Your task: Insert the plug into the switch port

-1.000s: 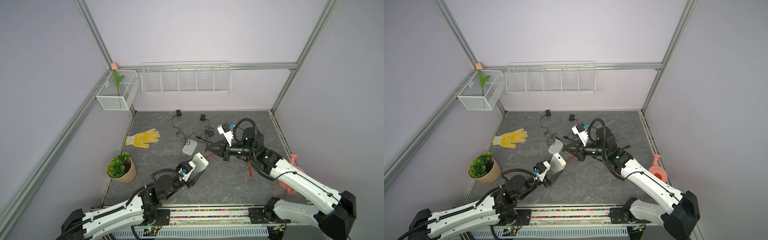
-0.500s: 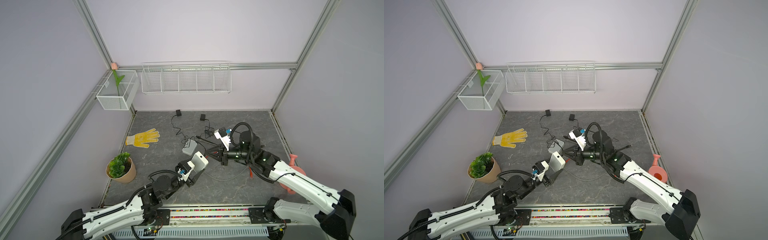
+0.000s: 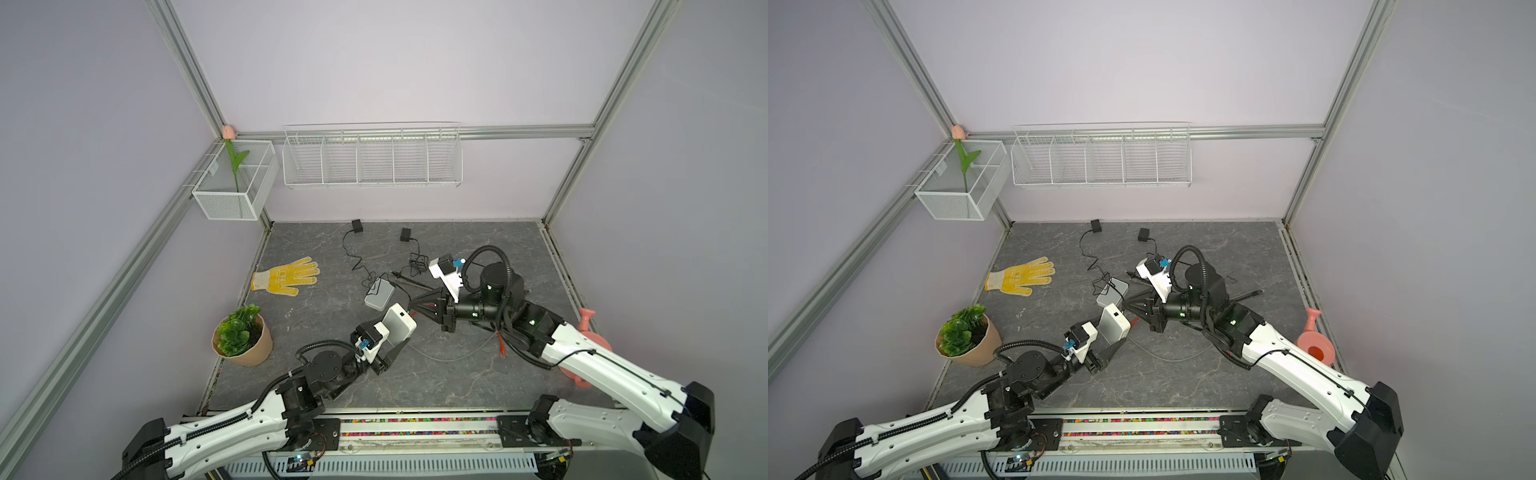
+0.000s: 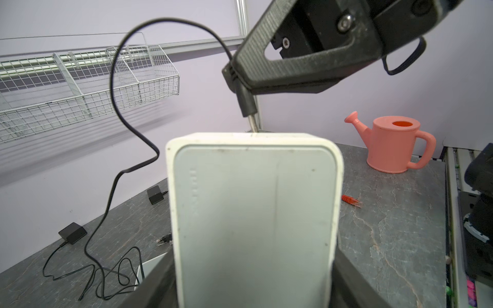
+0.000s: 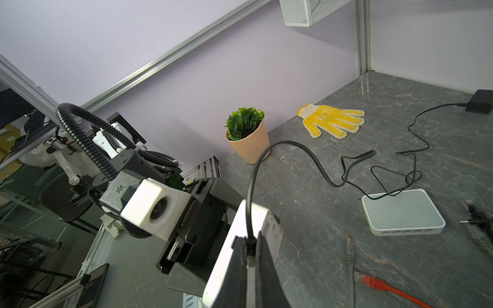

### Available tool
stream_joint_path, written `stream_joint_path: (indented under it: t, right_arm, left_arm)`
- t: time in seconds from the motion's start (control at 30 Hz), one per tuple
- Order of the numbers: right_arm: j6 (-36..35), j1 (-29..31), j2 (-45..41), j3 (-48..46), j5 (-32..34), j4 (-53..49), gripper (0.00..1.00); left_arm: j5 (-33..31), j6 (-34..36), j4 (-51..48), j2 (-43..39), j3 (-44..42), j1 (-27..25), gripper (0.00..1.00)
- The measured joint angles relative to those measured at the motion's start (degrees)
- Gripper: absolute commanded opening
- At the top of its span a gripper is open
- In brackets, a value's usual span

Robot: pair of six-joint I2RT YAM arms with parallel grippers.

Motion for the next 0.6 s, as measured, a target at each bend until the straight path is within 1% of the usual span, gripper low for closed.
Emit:
stream_joint_path:
  t: [0.2, 0.6]
  right_arm:
    - [-0.59, 1.22, 0.11, 0.74, 0.39, 0.04, 0.07]
    - [-1.27, 1.44, 1.92, 0.83, 1.68, 0.13, 0.07]
  left_arm:
    - [0.0, -0.04, -1.09, 0.17, -0.04, -0.02, 0.0]
    - [-0.17, -0.46, -2.34, -1.29, -0.13, -0.02, 0.0]
